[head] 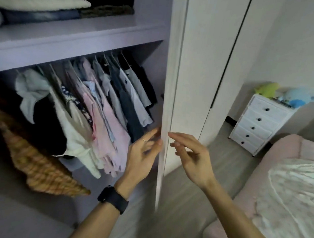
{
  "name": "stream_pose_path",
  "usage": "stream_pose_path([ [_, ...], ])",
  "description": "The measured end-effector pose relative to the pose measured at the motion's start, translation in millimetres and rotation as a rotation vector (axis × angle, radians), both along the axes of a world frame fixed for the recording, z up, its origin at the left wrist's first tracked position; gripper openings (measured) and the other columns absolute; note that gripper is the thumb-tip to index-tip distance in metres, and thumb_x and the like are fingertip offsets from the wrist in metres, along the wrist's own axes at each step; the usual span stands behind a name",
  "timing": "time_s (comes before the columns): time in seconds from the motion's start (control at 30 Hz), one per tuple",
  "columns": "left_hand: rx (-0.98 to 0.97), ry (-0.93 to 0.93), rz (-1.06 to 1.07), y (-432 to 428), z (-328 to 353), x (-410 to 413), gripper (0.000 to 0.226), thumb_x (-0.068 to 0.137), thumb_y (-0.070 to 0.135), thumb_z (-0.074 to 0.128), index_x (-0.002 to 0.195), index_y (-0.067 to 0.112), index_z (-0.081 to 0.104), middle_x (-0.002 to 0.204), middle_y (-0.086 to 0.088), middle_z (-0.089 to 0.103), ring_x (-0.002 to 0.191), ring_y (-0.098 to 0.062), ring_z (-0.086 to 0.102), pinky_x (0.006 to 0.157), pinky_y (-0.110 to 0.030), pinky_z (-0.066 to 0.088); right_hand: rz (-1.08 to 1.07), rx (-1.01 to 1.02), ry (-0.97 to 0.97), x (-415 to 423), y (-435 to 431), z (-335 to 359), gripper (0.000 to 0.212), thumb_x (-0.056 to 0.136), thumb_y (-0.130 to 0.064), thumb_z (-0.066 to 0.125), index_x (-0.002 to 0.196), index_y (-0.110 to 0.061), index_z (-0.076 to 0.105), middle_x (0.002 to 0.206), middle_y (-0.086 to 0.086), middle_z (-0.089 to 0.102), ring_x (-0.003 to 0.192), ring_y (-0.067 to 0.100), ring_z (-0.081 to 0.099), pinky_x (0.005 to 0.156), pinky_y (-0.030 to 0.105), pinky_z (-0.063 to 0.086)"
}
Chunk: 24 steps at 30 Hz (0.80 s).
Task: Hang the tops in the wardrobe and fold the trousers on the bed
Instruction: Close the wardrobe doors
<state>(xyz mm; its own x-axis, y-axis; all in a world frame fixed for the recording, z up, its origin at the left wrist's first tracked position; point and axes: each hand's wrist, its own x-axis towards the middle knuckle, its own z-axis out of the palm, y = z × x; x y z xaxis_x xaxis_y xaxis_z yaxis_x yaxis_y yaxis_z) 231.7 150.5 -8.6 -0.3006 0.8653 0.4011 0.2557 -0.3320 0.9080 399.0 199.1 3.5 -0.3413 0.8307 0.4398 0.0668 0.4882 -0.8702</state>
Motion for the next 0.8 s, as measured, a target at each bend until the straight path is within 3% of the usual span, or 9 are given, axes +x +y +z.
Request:
stream_pose_path([
  [0.1,-0.031,-0.001,0.133,-18.2,-7.2,-32.5,0.045,0.094,0.037,0.066,0.138,0.044,0.057,0.125,0.018,0.069,0.111,-0.006,0.068,0.09,-0.015,0.052,-0.026,-0.061,0.001,-43.4,3.0,4.5,0.022,0.096,-0.022,0.069,0.117,-0.029,0.069,0.118,-0.018,0.066,0.099,0.009,0.069,0.074,0.021,0.057],
  [0.2,-0.081,0.034,0.258,-23.3,-7.6,-61.4,0.038,0.093,0.034,0.067,0.124,0.055,0.061,0.111,0.022,0.072,0.102,-0.002,0.07,0.085,-0.012,0.052,0.018,-0.031,0.003,-82.5,8.9,12.6,0.024,0.095,-0.027,0.071,0.118,-0.031,0.064,0.119,-0.021,0.065,0.1,0.005,0.068,0.073,0.017,0.055],
  [0.33,-0.152,0.117,0.312,-26.7,-8.9,-87.1,0.034,0.088,0.047,0.067,0.118,0.062,0.061,0.105,0.03,0.07,0.096,0.004,0.068,0.082,-0.008,0.05,-0.021,0.107,0.059,-118.3,19.9,28.6,0.018,0.097,-0.03,0.068,0.11,-0.042,0.061,0.116,-0.014,0.062,0.101,0.01,0.066,0.072,0.024,0.057],
  [0.47,-0.163,0.109,0.322,-24.1,-5.4,-98.2,0.035,0.088,0.039,0.069,0.109,0.067,0.061,0.103,0.035,0.069,0.093,0.007,0.067,0.077,0.0,0.044,-0.026,0.231,0.091,-139.7,39.5,48.0,0.019,0.097,-0.031,0.069,0.107,-0.044,0.061,0.12,-0.01,0.056,0.1,0.013,0.065,0.072,0.027,0.058],
  [0.6,-0.163,0.121,0.389,-20.5,-5.2,-108.9,0.03,0.088,0.044,0.069,0.115,0.054,0.063,0.104,0.032,0.069,0.093,0.005,0.068,0.078,-0.003,0.046,-0.022,0.378,0.057,-163.9,57.3,53.3,0.027,0.093,-0.024,0.074,0.118,-0.026,0.065,0.132,-0.005,0.049,0.118,0.017,0.058,0.089,0.03,0.054],
  [0.73,-0.212,0.174,0.496,-14.3,1.8,-126.9,0.033,0.089,0.042,0.067,0.108,0.067,0.055,0.097,0.041,0.064,0.091,0.01,0.064,0.077,-0.002,0.043,-0.088,0.531,0.034,-191.0,72.4,48.3,0.034,0.091,-0.019,0.076,0.124,-0.016,0.065,0.14,0.011,0.046,0.133,0.017,0.045,0.109,0.032,0.041],
  [0.8,-0.252,0.18,0.566,-6.6,1.5,-134.3,0.025,0.091,0.038,0.066,0.111,0.053,0.06,0.087,0.037,0.063,0.087,0.01,0.062,0.076,-0.003,0.044,-0.11,0.605,-0.014,-203.4,82.6,43.7,0.041,0.092,-0.022,0.077,0.131,-0.017,0.063,0.145,0.014,0.044,0.134,0.026,0.045,0.112,0.034,0.037],
])
